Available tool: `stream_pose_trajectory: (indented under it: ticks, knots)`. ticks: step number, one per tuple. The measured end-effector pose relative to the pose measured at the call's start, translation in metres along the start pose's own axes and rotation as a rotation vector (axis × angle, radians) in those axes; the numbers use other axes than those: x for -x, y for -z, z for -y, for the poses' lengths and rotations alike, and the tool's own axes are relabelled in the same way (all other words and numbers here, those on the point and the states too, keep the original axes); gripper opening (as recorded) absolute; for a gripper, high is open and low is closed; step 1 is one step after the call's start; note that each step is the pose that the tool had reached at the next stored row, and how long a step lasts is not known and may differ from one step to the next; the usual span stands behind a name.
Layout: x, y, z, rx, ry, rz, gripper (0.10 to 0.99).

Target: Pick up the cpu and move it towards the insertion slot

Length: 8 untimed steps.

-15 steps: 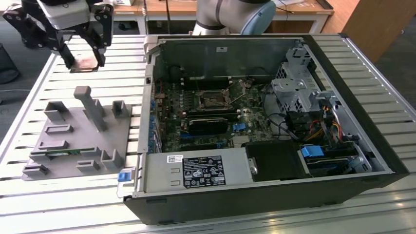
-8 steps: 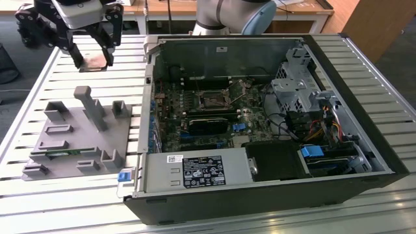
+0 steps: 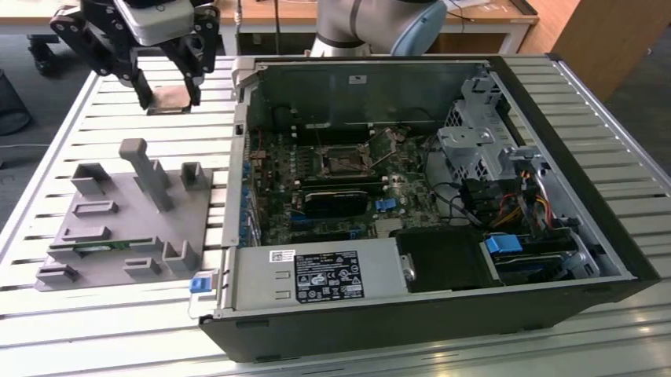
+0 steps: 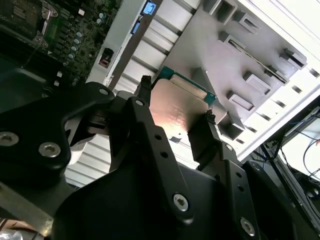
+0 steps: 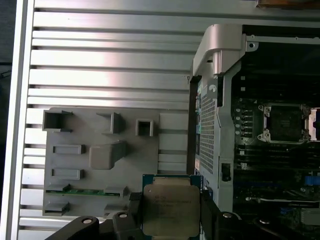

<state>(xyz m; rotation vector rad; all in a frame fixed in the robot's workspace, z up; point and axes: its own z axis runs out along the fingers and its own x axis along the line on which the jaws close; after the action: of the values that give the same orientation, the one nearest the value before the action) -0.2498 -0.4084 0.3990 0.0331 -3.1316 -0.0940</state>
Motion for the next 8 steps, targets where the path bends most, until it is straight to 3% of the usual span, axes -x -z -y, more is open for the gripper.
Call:
stream_pose_trajectory:
  ticks: [8]
  knots:
    - [0.0162,0.0,-0.001,0.0,0.0,0.0001,0.545]
